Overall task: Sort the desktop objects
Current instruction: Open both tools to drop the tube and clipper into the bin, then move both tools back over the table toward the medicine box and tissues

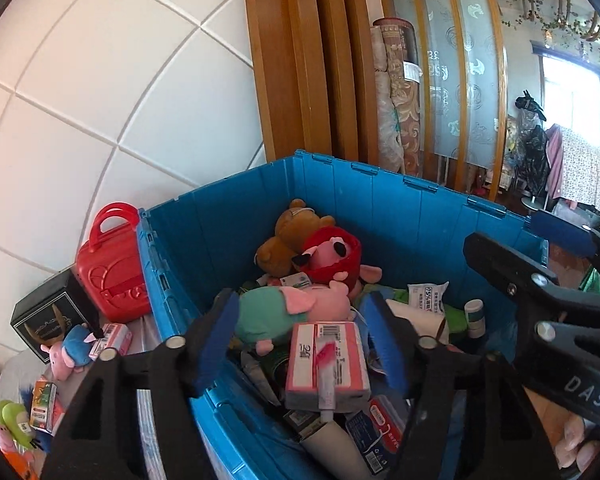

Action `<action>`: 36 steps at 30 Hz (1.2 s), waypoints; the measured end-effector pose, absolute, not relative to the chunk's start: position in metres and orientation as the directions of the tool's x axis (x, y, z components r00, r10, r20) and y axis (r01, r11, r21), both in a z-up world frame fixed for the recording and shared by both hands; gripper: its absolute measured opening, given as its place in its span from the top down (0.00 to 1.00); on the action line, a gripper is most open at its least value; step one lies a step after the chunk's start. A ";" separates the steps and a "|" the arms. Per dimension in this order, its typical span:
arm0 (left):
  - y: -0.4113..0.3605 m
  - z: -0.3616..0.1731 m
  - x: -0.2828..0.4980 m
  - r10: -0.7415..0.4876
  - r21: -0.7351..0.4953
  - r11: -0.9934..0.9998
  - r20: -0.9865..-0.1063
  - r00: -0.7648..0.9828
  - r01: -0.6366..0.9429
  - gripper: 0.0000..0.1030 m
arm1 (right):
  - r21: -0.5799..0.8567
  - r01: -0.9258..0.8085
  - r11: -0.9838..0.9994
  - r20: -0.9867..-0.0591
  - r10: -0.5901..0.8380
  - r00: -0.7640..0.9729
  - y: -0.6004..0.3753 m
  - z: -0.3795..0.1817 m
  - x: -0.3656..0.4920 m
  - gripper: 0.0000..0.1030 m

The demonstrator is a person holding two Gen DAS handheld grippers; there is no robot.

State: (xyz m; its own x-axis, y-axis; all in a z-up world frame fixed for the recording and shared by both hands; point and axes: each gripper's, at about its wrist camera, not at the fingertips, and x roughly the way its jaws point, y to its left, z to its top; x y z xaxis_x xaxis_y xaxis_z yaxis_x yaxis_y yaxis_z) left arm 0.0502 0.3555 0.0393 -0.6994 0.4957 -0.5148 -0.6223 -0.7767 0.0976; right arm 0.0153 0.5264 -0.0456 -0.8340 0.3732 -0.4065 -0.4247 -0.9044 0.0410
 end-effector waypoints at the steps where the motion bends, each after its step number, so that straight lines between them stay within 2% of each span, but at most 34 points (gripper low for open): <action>1: 0.353 0.040 0.051 0.493 0.100 -0.781 -0.508 -0.706 -0.617 0.34 | 0.035 -0.425 -0.904 -0.402 0.377 -0.834 0.527 -0.046 0.016 0.09; 2: 0.351 0.040 0.051 0.485 0.103 -0.785 -0.509 -0.711 -0.610 0.34 | 0.032 -0.423 -0.906 -0.397 0.377 -0.837 0.525 -0.046 0.018 0.02; 3: 0.347 0.039 0.050 0.478 0.104 -0.790 -0.513 -0.713 -0.604 0.34 | 0.033 -0.418 -0.908 -0.396 0.372 -0.840 0.526 -0.047 0.019 0.00; 8: 0.312 0.039 0.043 0.453 0.063 -0.830 -0.502 -0.737 -0.554 0.34 | 0.043 -0.399 -0.916 -0.402 0.349 -0.846 0.519 -0.045 0.022 0.00; 12: 0.269 0.038 0.036 0.438 -0.014 -0.868 -0.490 -0.753 -0.496 0.34 | 0.055 -0.362 -0.931 -0.403 0.311 -0.861 0.504 -0.042 0.020 0.00; 16: 0.220 0.028 0.024 0.389 -0.070 -0.904 -0.543 -0.744 -0.422 0.34 | 0.047 -0.277 -0.960 -0.384 0.238 -0.892 0.471 -0.036 0.014 0.00; 24: 0.106 0.006 0.013 0.223 -0.073 -0.972 -0.581 -0.783 -0.223 0.34 | 0.012 -0.071 -0.997 -0.402 0.060 -0.914 0.379 -0.036 -0.021 0.00; 36: -0.114 -0.051 0.007 -0.071 -0.059 -0.986 -0.688 -0.722 0.153 0.34 | -0.008 0.213 -0.977 -0.530 -0.176 -0.830 0.216 -0.074 -0.094 0.00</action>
